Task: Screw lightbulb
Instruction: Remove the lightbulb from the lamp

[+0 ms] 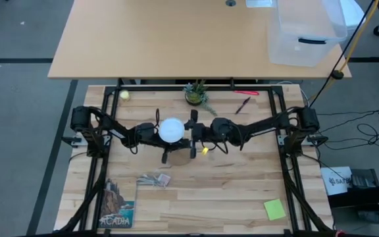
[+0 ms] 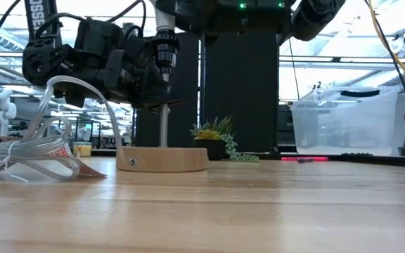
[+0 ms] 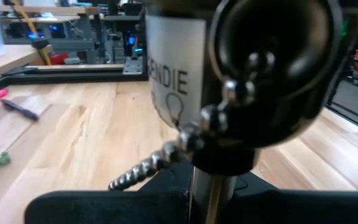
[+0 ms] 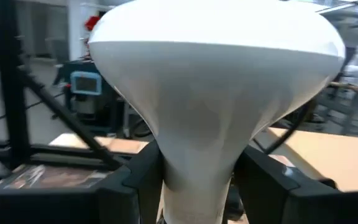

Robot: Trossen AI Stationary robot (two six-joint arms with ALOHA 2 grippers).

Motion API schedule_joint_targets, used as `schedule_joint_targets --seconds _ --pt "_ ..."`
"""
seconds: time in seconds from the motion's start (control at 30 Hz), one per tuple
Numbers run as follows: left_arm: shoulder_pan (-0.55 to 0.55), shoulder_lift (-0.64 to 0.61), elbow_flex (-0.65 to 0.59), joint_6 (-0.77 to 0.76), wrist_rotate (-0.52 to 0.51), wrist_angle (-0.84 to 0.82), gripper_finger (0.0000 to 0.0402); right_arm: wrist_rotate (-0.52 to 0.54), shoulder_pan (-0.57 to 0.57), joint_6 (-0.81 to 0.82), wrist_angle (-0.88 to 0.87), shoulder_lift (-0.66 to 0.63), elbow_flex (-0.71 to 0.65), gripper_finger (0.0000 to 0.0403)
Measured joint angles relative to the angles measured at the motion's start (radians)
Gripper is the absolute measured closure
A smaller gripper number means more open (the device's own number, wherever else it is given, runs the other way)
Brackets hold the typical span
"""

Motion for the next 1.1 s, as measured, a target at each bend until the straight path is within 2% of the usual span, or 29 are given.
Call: schedule_joint_targets --seconds 0.13,0.43,0.67,0.9,1.1 --pt "0.0 0.0 0.001 0.003 0.022 -0.001 0.0379 -0.102 -0.03 -0.012 -0.027 -0.01 0.001 0.024" --pt "-0.001 0.001 0.003 0.012 0.069 -0.007 0.0379 -0.406 -0.119 -0.041 -0.033 -0.013 0.001 0.0239" --pt "-0.002 0.001 0.003 0.008 0.086 -0.007 0.0379 -0.521 -0.152 -0.052 -0.019 -0.011 0.001 0.0239" --pt "-0.003 0.001 0.001 0.001 0.1 0.0 0.0379 -0.519 -0.152 -0.036 -0.101 -0.008 0.061 0.0234" --pt "-0.003 0.0 0.0 -0.002 0.094 -0.001 0.0379 -0.458 -0.137 -0.005 -0.127 -0.008 0.076 0.0189"
